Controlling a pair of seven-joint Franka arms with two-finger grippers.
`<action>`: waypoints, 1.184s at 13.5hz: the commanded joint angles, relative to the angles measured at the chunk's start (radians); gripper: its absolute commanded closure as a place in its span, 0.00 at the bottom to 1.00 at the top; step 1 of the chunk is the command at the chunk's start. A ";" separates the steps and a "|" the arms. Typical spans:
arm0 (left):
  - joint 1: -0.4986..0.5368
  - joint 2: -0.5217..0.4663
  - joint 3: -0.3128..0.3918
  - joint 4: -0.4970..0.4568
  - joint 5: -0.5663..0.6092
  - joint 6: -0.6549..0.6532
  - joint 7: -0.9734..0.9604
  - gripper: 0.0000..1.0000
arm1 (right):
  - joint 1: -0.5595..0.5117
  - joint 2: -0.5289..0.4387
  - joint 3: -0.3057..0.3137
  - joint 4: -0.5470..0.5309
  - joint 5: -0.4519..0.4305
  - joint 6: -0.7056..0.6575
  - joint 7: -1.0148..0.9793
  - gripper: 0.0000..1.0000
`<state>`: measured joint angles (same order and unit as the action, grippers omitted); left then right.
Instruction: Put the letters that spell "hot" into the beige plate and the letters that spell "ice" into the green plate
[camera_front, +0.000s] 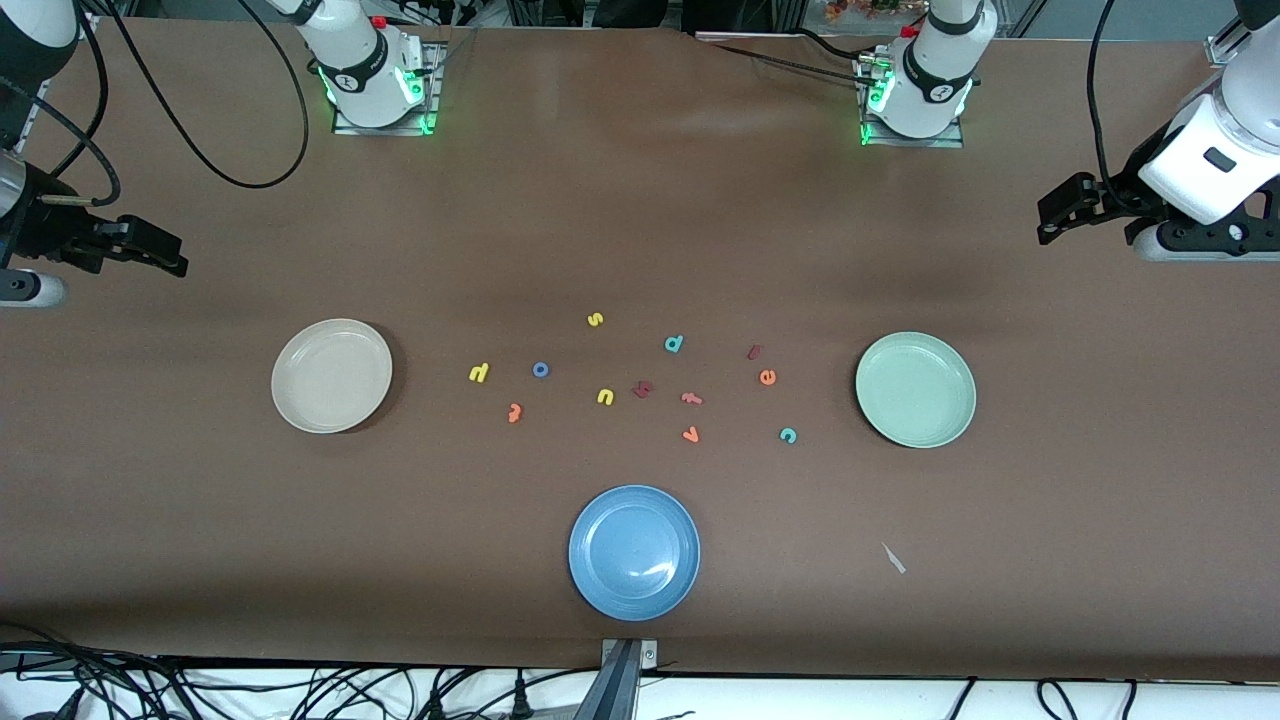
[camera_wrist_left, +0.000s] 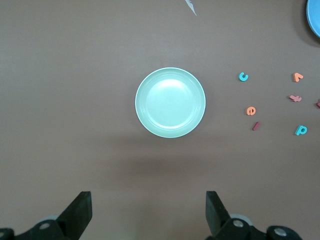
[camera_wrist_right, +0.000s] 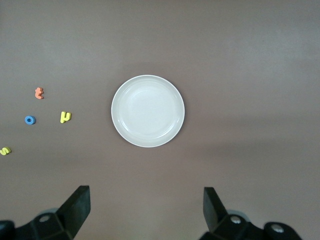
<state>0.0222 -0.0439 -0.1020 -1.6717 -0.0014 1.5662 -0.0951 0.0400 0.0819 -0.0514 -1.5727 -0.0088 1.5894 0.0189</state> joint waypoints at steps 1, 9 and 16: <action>0.005 -0.005 -0.002 0.009 -0.016 -0.015 0.022 0.00 | -0.003 -0.010 0.002 -0.003 0.003 -0.006 0.004 0.00; 0.005 -0.005 -0.002 0.010 -0.014 -0.014 0.092 0.00 | -0.005 -0.010 0.002 -0.001 0.003 -0.006 0.004 0.00; 0.005 -0.005 -0.002 0.010 -0.016 -0.014 0.094 0.00 | -0.005 -0.010 0.002 -0.001 0.003 -0.006 0.004 0.00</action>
<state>0.0220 -0.0438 -0.1021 -1.6717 -0.0014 1.5662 -0.0283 0.0400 0.0819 -0.0515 -1.5727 -0.0088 1.5894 0.0189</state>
